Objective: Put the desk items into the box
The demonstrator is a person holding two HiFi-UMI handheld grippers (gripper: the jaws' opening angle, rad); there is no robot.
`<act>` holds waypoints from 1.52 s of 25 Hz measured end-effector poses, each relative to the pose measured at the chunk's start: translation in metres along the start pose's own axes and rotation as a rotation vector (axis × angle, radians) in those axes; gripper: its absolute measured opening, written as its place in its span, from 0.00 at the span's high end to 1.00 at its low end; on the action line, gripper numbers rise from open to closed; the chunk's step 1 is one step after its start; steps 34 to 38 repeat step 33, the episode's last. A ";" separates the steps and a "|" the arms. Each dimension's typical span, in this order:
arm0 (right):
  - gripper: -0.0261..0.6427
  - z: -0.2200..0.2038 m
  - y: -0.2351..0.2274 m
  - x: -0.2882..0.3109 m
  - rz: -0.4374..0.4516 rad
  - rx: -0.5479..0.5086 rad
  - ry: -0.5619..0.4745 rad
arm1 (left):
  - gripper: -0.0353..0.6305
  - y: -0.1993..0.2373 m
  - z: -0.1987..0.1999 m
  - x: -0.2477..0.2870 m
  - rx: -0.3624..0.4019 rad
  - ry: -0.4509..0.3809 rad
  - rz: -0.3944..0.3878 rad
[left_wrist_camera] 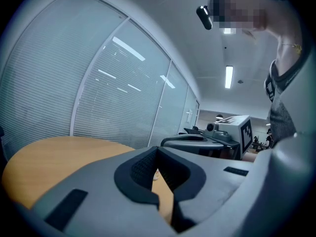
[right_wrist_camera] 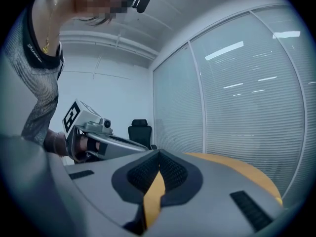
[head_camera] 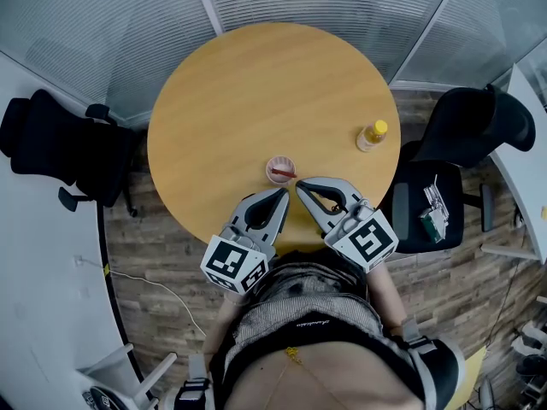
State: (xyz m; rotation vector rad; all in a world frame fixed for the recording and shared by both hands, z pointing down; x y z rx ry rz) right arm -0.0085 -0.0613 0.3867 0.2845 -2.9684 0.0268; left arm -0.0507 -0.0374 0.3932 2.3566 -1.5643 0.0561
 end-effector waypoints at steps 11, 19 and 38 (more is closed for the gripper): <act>0.93 -0.004 0.000 0.002 0.015 -0.015 0.041 | 0.95 0.002 -0.003 0.000 -0.001 0.004 0.020; 0.93 -0.009 -0.006 0.000 0.004 -0.009 0.068 | 0.95 0.008 -0.006 0.002 -0.023 0.012 0.029; 0.93 -0.013 -0.014 -0.002 -0.022 0.057 0.095 | 0.95 0.003 -0.005 0.011 -0.031 0.016 -0.002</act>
Point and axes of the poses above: the fingertips, and each gripper's own axes: x forward along the fingers, y to its left, z out of its top, the point moved 2 cm from there along -x, backward along the fingers, and after that the axes turned 4 degrees about z, right-handed, at the moved point
